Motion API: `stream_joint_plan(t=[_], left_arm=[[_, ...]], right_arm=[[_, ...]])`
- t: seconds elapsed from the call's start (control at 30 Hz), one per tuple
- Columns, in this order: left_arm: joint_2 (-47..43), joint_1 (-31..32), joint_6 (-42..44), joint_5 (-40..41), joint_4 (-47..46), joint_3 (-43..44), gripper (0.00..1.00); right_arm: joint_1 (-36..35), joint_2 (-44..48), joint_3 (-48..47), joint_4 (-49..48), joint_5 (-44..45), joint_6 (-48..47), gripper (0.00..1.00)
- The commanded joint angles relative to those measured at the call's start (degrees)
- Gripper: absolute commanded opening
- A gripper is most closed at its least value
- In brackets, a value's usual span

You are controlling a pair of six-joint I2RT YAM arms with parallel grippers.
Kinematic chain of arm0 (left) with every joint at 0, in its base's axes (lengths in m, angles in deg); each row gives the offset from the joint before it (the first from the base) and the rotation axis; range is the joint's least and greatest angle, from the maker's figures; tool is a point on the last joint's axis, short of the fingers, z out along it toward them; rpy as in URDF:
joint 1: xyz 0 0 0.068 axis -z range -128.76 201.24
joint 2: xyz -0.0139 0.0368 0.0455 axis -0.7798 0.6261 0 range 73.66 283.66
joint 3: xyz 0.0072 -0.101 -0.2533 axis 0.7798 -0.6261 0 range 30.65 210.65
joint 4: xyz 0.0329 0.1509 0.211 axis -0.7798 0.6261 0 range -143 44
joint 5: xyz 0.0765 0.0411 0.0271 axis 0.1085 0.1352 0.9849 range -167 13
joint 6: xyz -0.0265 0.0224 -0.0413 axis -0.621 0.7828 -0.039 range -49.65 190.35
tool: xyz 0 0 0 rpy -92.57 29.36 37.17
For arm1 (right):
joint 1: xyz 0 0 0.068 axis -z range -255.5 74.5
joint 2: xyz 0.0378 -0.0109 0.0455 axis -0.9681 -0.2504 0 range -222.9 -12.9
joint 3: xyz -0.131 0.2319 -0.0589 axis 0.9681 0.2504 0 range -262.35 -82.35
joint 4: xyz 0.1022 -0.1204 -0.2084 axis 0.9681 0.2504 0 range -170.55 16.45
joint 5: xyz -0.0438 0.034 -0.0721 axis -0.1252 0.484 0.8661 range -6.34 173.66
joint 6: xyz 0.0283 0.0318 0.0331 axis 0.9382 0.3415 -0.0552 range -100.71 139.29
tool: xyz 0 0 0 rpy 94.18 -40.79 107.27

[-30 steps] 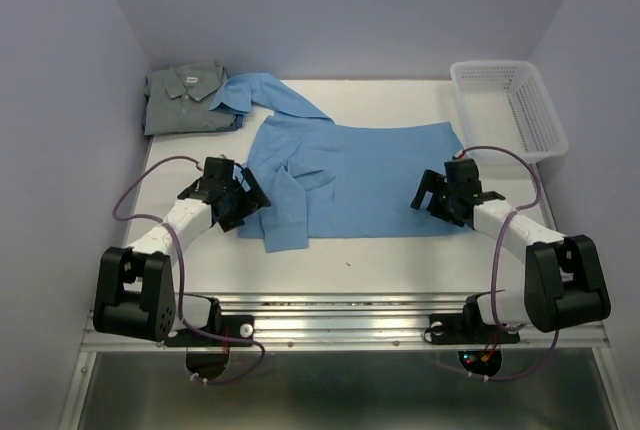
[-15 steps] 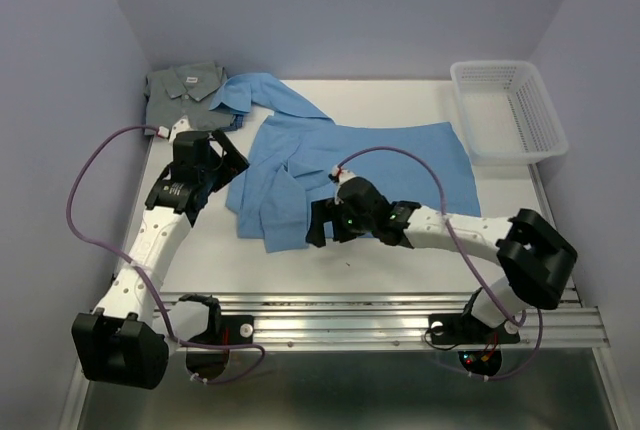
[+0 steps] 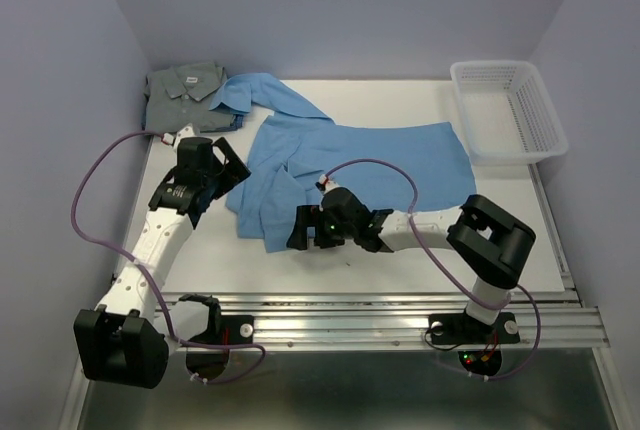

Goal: Fold and stack the long sleeve shirts
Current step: Fold the shirt

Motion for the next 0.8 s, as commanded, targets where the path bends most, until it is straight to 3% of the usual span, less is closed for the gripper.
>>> stream_joint_plan(t=[0.0,0.17,0.23,0.3,0.33,0.53,0.6,0.77], left_arm=[[-2.04,-0.36,0.87,0.21,-1.45,-0.75,0.99],[-3.44,-0.45,0.79,0.91,-1.45,-1.10,0.99],[-3.71,-0.45,0.79,1.26,-1.27,-1.02,0.99],[-4.06,-0.53,0.79,1.61,-1.18,-0.84,0.99],[-4.06,-0.53,0.79,1.61,-1.18,-0.84,0.99],[-4.06,-0.80,0.79,2.49,-0.57,-0.22,0.99],[-3.97,-0.88,0.79,2.76,-0.66,-0.14,0.99],[-1.70,-0.88,0.08,0.22,-2.06,-1.01,0.99]], right_arm=[[-1.38,-2.52,-1.34,-6.56,-0.94,3.08,1.00],[-1.38,-5.68,-1.69,-8.41,0.90,7.12,0.98],[-1.91,-6.21,-1.51,-7.71,3.09,8.35,0.92],[-1.91,-6.39,-0.81,-6.66,5.37,11.24,0.72],[-1.91,-6.47,-0.64,-6.22,7.21,12.21,0.56],[-1.91,-5.95,-2.91,1.24,10.22,8.98,0.05],[-1.91,-4.37,-6.86,6.59,11.10,3.28,0.01],[0.54,3.80,-13.89,32.15,14.54,-10.77,0.01]])
